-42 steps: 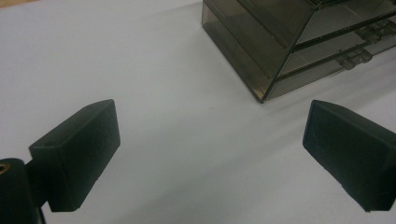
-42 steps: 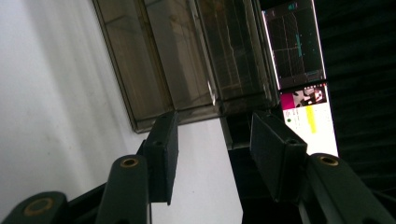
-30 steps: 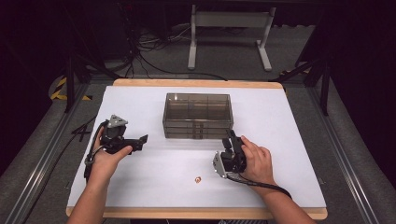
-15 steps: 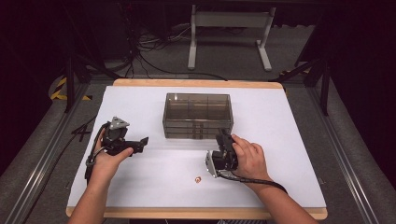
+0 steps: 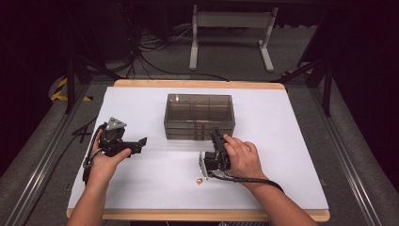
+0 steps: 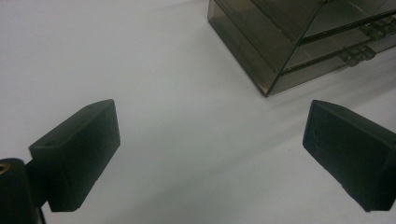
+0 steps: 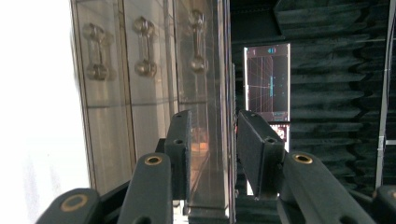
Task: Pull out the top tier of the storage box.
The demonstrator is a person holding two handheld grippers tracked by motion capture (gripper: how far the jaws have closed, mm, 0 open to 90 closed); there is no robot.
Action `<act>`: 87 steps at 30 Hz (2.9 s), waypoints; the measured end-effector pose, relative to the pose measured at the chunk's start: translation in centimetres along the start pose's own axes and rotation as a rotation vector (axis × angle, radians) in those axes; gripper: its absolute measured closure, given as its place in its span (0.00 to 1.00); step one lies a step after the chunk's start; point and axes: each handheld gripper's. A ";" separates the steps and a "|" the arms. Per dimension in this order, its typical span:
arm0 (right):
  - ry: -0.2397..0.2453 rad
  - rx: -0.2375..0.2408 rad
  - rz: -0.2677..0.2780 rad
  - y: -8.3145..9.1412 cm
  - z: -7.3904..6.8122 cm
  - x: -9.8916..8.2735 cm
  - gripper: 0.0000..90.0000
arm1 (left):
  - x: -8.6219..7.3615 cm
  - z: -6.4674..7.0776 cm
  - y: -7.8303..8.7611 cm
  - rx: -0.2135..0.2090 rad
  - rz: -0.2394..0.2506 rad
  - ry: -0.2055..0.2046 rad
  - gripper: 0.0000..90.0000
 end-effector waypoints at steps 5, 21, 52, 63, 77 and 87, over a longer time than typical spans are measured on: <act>0.013 -0.003 0.004 -0.2 0.0 0.6 0.76 | 0.1 0.0 -0.1 -0.005 -0.003 -0.003 0.05; 0.064 -0.008 -0.012 -1.4 -0.6 2.1 0.79 | 0.3 0.1 -0.2 -0.009 -0.007 -0.009 0.05; 0.094 -0.053 -0.079 -2.7 -1.6 3.7 0.90 | 0.4 0.1 -0.3 -0.012 -0.019 -0.015 0.05; 0.091 -0.049 -0.078 -1.6 -1.7 3.9 0.90 | 0.5 -0.2 -0.2 -0.009 -0.016 -0.012 0.05; 0.094 -0.048 -0.057 0.5 -2.0 3.8 0.90 | 0.6 -0.2 -0.3 -0.014 -0.020 -0.005 0.05; 0.095 -0.049 -0.052 0.8 -2.1 3.9 0.90 | 0.6 -0.1 -0.4 -0.015 -0.024 -0.007 0.05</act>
Point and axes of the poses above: each handheld gripper's, and its own axes: y roughly backward along the jaws, x roughly out of its top, z roughly to its right
